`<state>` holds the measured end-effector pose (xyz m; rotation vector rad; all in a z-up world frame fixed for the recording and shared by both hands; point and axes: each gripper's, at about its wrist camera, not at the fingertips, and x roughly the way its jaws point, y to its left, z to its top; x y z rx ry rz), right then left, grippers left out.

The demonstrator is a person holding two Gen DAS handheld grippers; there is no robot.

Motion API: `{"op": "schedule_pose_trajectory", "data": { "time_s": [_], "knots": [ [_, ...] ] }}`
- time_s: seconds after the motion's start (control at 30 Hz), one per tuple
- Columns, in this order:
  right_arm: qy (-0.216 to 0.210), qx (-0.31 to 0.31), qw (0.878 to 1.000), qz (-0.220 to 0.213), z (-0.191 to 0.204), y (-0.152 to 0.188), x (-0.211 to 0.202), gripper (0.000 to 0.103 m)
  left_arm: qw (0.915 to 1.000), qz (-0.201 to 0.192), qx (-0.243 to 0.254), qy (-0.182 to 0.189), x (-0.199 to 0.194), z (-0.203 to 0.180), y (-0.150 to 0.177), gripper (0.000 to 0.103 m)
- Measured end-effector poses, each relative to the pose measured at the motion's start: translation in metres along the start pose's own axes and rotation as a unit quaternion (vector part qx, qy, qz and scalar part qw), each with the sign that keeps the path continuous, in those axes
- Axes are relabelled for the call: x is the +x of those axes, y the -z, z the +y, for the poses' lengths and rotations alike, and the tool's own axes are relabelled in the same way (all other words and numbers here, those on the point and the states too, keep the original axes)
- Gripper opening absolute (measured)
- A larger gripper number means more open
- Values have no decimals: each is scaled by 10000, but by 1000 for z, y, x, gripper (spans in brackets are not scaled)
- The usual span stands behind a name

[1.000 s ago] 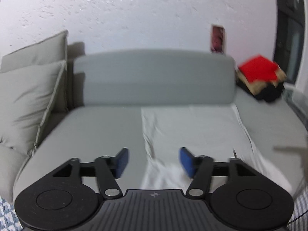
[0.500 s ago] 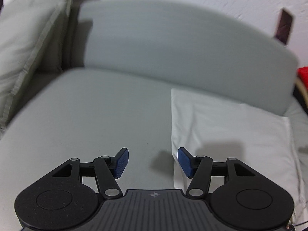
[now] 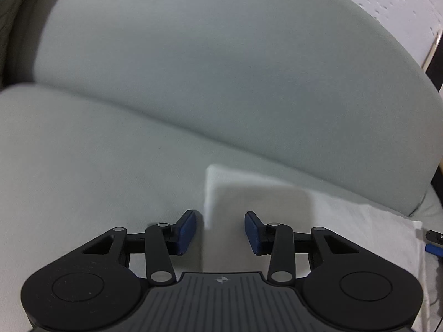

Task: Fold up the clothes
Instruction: 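Grasp the hem with the left gripper while the right gripper grasps it too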

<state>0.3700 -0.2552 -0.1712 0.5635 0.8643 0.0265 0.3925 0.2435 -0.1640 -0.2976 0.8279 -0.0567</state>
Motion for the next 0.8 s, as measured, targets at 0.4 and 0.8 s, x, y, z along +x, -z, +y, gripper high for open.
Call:
{"op": "schedule_pose_trajectory", "data": {
  "time_s": [0.4,0.8],
  "knots": [
    [-120,128,9995,-267,-4,-19,33,5,9943,-481,816,-495,-12,-46,-15,4],
    [-293,356,9950,-886,-6,34,-128,4,9875,-1104,937,-628,-165,-76,30,4]
  ]
}}
